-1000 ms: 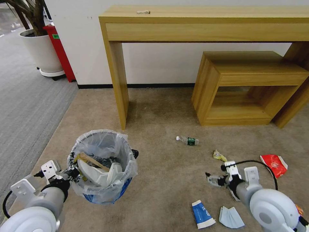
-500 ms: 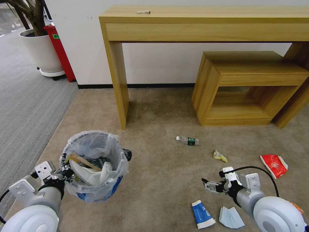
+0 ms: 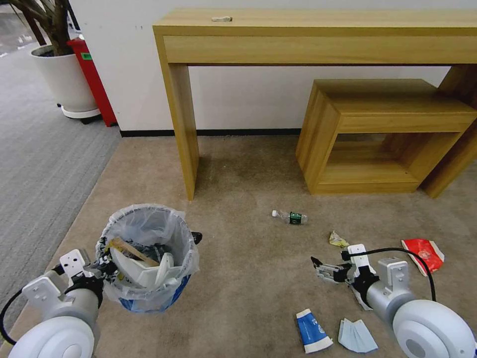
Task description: Pick up the trash bin and place the garbage on the floor into it.
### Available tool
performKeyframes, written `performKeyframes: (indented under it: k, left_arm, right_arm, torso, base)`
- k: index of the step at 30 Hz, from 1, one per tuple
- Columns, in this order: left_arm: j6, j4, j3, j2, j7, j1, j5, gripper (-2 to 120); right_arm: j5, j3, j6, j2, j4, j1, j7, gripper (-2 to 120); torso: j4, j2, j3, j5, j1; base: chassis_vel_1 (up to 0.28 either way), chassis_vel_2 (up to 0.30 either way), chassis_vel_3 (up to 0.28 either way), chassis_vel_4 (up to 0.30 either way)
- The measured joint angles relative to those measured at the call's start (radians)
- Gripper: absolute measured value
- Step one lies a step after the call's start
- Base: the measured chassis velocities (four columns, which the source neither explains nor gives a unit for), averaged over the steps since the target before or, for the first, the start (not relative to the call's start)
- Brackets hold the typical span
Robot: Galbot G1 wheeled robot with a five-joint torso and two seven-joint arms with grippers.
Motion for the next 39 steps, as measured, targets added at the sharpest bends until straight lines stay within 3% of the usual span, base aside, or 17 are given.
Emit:
performKeyframes:
  k: [15, 39]
  left_arm:
    - [-0.012, 0.012, 0.005, 0.004, 0.017, -0.005, 0.005, 1]
    - [-0.021, -0.007, 0.003, -0.011, 0.033, 0.016, 0.034, 1]
  right_arm:
    - [-0.017, -0.015, 0.005, 0.013, -0.009, -0.001, -0.012, 100]
    - [-0.041, -0.067, 0.017, 0.009, -0.03, 0.014, -0.028, 100]
  torso:
    - [0.0, 0.0, 0.0, 0.0001, 0.0]
    - [-0.0001, 0.0, 0.0, 0.0001, 0.0]
  base:
    - [-0.011, -0.011, -0.007, -0.012]
    - [-0.09, -0.086, -0.083, -0.086]
